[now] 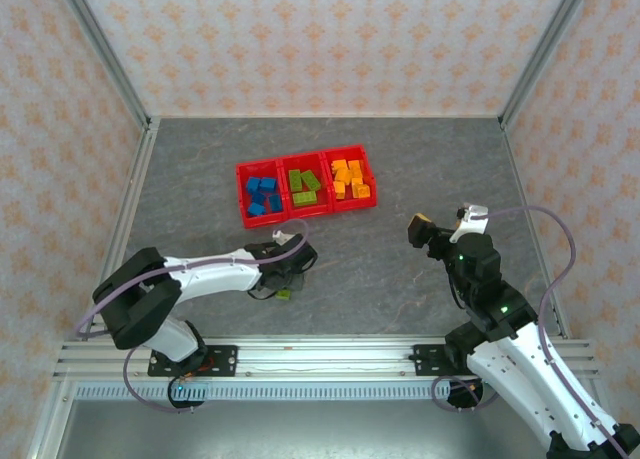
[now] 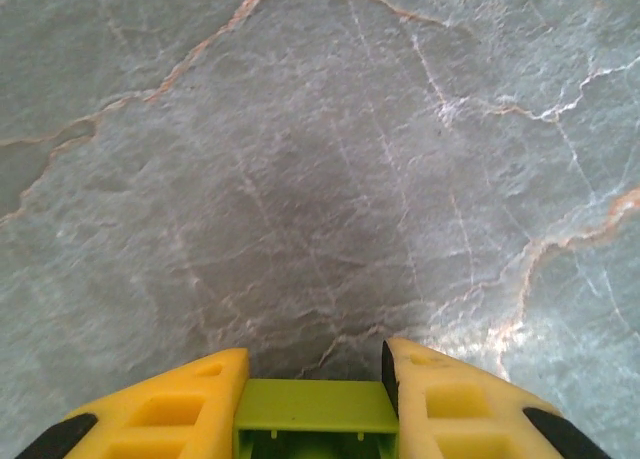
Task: Sort the legos into containers by color
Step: Pick up the lego from the middle-left of the table, then place the lego in the container.
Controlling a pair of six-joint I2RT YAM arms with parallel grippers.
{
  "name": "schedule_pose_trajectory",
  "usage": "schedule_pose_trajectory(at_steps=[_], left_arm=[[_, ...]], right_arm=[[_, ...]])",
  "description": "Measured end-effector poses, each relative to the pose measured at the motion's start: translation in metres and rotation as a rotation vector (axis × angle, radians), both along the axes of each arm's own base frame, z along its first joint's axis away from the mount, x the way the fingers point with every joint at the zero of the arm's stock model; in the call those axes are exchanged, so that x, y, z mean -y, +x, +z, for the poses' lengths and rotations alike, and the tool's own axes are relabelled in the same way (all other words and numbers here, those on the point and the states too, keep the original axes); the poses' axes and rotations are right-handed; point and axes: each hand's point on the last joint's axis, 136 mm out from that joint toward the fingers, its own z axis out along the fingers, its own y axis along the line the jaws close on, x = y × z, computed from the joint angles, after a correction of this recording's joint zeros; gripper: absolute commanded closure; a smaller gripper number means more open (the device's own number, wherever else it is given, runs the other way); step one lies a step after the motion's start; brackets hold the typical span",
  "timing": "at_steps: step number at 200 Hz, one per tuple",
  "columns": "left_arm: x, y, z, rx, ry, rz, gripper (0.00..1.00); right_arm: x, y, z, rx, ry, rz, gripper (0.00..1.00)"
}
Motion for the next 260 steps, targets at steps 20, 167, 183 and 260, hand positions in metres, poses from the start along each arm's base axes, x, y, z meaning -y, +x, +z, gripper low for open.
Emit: schedule_pose_trajectory(at_steps=[20,167,183,260], left_arm=[[0.003,0.009,0.024,0.048,-0.016,0.015,0.84],[0.024,0.237,0.194,0.561,0.019,0.249,0.97],[0.035,0.261,0.183,0.557,0.032,0.247,0.98],[0.030,0.312,0.123,0.470,0.047,0.272,1.00]], right_arm=[[0.001,0.000,0.000,0.001,-0.002,-0.005,0.00],[0.003,0.000,0.001,0.007,0.000,-0.017,0.00],[0.003,-0.001,0.003,0.011,0.003,-0.017,0.00],[0.004,-0.002,0.005,0.019,0.007,-0.017,0.00]])
